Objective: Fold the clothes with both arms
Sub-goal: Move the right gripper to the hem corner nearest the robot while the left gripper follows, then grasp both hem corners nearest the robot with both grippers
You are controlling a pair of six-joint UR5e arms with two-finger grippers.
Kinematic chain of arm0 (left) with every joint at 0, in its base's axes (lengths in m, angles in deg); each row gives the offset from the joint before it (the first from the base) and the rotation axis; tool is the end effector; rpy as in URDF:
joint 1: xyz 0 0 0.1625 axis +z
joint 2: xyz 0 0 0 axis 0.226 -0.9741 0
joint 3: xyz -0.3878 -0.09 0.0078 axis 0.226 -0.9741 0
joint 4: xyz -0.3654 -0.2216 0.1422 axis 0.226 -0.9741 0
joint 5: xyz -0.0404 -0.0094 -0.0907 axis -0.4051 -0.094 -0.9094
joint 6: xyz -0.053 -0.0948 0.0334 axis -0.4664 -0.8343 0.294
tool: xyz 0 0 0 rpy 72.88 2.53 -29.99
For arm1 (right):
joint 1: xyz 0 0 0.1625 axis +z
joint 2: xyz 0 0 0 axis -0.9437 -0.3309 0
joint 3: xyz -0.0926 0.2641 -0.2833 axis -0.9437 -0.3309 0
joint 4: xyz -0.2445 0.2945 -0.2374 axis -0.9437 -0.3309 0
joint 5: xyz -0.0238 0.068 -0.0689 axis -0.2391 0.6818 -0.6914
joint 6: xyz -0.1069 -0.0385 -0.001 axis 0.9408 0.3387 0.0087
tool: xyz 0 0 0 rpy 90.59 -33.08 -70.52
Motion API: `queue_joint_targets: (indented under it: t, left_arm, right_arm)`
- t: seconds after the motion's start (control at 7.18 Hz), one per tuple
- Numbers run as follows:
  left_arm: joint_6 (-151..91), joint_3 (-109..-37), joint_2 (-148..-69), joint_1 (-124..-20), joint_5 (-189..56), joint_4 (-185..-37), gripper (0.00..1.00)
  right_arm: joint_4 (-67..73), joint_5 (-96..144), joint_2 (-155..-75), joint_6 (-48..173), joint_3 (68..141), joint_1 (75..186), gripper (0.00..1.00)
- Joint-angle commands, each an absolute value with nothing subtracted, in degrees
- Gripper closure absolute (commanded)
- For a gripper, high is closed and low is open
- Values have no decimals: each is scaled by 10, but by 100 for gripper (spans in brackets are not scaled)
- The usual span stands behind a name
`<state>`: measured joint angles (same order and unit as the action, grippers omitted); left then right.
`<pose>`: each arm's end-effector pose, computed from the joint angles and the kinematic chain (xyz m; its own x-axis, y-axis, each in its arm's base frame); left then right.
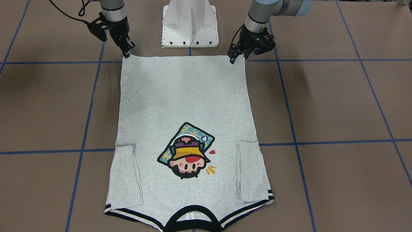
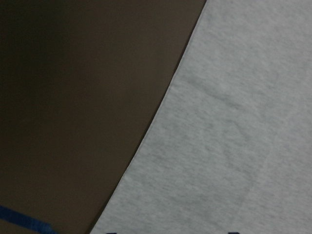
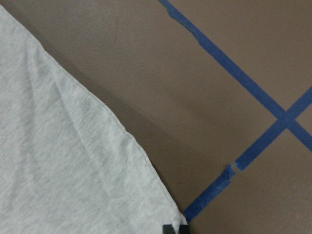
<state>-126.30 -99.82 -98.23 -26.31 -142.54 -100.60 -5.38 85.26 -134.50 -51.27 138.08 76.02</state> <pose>0.5147 -0.2428 0.2819 0.4993 -0.4829 -0.7194 0.3254 0.8740 -0.3609 -0.4834 -0.1898 0.3189 0.4609 0.6939 0.5531 -0.6002 0.7029 -0.3817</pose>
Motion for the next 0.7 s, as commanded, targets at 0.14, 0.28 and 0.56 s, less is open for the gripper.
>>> queue_joint_targets:
  t: [0.14, 0.28, 0.56]
  left_arm:
    - [-1293, -999, -961, -236, -1417, -1003, 22]
    - [-1294, -996, -961, -226, -1417, -1003, 24]
    - [-1294, -995, -961, -221, -1417, -1003, 28]
  right_arm:
    - [-54, 853, -1345, -513, 1382, 760, 100]
    - [-53, 853, -1345, -513, 1382, 760, 100]
    - [-53, 853, -1345, -512, 1382, 760, 100]
